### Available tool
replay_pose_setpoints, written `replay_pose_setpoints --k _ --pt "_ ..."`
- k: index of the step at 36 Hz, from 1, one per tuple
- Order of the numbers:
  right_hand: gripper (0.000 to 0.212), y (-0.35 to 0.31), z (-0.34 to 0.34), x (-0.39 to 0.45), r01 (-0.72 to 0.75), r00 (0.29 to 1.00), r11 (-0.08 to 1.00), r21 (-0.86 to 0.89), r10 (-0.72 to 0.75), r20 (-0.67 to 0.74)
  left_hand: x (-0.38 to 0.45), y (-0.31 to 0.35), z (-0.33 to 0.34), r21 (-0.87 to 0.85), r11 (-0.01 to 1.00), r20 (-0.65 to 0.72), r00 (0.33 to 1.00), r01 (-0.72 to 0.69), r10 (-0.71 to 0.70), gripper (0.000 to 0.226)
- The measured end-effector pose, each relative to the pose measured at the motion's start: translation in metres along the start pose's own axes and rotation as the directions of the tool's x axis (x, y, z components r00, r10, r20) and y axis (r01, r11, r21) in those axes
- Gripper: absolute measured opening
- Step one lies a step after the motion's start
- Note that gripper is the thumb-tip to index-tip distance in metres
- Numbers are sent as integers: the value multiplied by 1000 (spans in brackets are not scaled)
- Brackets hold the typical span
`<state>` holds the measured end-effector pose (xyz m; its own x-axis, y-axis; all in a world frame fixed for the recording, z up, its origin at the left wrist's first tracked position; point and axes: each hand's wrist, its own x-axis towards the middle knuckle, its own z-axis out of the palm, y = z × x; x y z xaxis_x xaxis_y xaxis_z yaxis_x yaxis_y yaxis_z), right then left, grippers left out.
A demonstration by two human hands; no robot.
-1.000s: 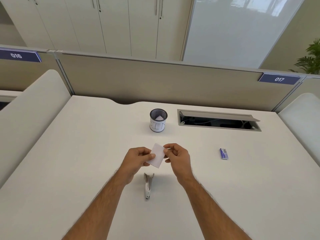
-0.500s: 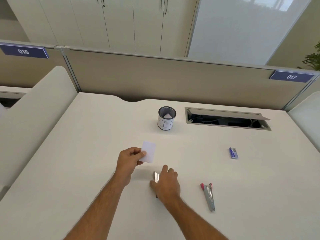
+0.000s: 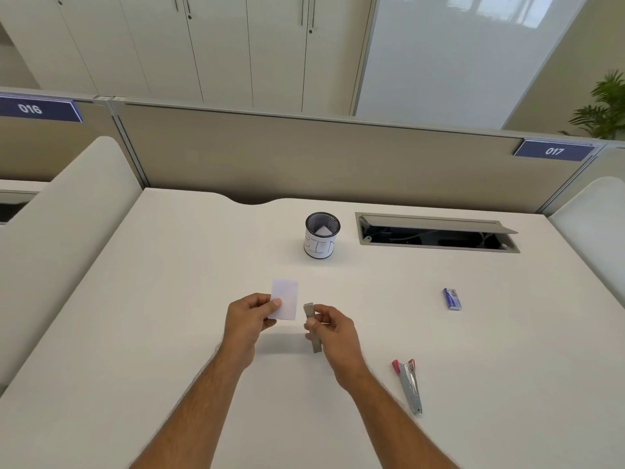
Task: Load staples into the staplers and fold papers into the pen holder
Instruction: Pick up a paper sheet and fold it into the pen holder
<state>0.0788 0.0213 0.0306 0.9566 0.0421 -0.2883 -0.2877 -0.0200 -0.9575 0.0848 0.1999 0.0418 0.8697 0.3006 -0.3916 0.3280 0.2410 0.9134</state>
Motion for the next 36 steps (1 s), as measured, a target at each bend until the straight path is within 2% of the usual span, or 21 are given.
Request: replay_pose_setpoints --k 9,15,23,29,36 --pt "21 -15 -12 2 -116 985 981 157 93 142 -6 -1 9 -5 1000 41 999 9 -8 6" --pt "19 -18 -15 0 -155 979 970 187 125 164 -10 -4 12 29 1000 53 999 -6 5 5" --pt "19 -22 -18 -3 -159 977 971 178 129 172 -15 -6 14 68 997 10 999 -39 39 3" --pt "21 -22 -16 -5 -148 968 982 114 121 219 -23 -6 20 83 996 103 994 -37 28 3" --pt "22 -19 -14 -5 -159 971 983 94 139 193 -28 -5 26 62 996 118 992 -61 54 21"
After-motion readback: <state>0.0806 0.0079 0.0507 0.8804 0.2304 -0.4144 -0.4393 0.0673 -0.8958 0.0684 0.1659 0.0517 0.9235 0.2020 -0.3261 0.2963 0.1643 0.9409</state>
